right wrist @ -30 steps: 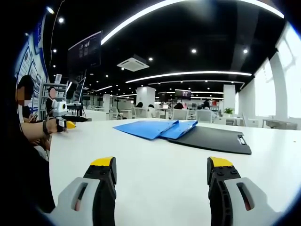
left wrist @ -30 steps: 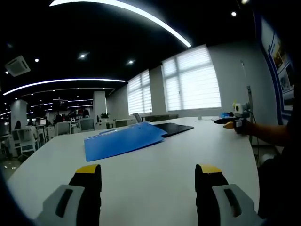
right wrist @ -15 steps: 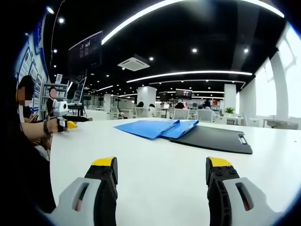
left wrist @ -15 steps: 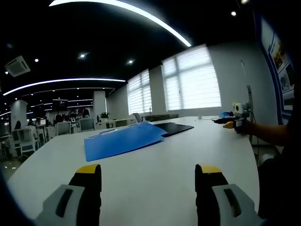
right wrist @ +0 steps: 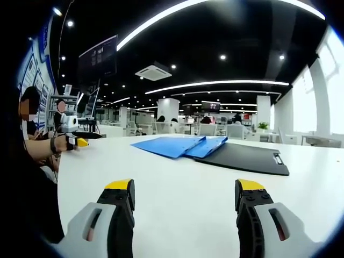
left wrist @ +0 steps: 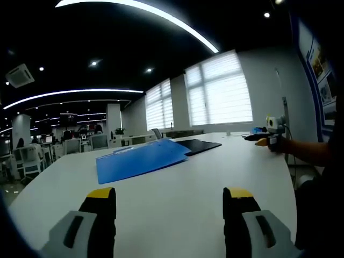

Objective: Organize the scattered folders on the table and sort them into different groups

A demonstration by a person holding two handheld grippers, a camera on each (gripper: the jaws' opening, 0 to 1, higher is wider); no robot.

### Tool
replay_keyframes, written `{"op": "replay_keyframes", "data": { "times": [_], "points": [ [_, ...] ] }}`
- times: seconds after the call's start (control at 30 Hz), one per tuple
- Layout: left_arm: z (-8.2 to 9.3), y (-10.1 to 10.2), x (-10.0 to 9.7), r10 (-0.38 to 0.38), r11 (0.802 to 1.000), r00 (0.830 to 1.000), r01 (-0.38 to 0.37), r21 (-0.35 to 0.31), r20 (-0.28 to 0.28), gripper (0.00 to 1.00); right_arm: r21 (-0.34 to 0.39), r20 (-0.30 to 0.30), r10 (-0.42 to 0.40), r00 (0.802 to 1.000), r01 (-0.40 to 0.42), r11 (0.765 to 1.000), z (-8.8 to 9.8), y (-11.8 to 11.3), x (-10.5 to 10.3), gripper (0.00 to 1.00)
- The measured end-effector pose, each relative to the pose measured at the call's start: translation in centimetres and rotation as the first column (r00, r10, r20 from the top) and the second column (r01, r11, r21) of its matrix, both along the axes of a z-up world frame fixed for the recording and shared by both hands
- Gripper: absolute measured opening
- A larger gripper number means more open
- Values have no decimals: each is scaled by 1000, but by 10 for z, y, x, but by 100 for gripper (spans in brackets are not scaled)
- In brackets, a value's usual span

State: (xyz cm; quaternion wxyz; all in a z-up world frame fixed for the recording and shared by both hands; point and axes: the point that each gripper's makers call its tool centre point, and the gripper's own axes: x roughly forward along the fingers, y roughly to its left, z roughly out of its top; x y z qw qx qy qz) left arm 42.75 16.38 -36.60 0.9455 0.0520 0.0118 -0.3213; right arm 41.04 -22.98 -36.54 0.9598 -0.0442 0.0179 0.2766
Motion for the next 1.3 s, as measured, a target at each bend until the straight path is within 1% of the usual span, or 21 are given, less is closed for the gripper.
{"op": "replay_keyframes", "data": {
  "times": [0.4,0.57,0.67,0.7,0.77,0.8,0.9,0.97,1.0,1.13,1.23,1.3],
  "points": [
    [-1,-1,0,-4,1000,1000,4,4,-5,82,-9,-7,4,1000,-4,1000,-2,0,1,75],
    [-2,-2,0,-6,1000,1000,6,8,-7,82,-11,-12,2,1000,-2,1000,-2,0,2,78],
    [-2,-2,0,-5,1000,1000,5,10,-8,82,2,-5,-7,1000,7,1000,1,-1,2,78],
    [-2,-2,0,-5,1000,1000,5,11,-9,82,7,10,-22,1000,22,1000,3,-4,2,78],
    [-3,-2,0,-4,1000,1000,4,13,-9,82,14,19,-30,999,30,999,6,-7,2,79],
    [-3,-2,0,-2,1000,1000,3,13,-8,82,32,20,-31,999,30,999,7,-8,2,79],
    [-2,-1,0,2,1000,1000,-2,10,-8,82,42,17,-30,999,30,999,8,-7,2,79],
    [-2,-1,1,4,1000,1000,-4,10,-9,82,33,14,-28,1000,27,999,8,-5,3,80],
    [-3,-1,1,5,1000,1000,-5,12,-10,82,22,23,-26,999,26,999,9,-3,3,81],
    [-3,-2,1,3,1000,1000,-3,16,-12,82,18,24,-21,999,21,1000,11,0,5,81],
    [-3,-1,1,4,1000,1000,-4,14,-11,82,16,34,-27,999,26,1000,15,2,6,81],
    [-3,-1,1,4,1000,1000,-4,13,-12,82,3,59,-35,998,35,999,20,3,5,81]
  ]
}}
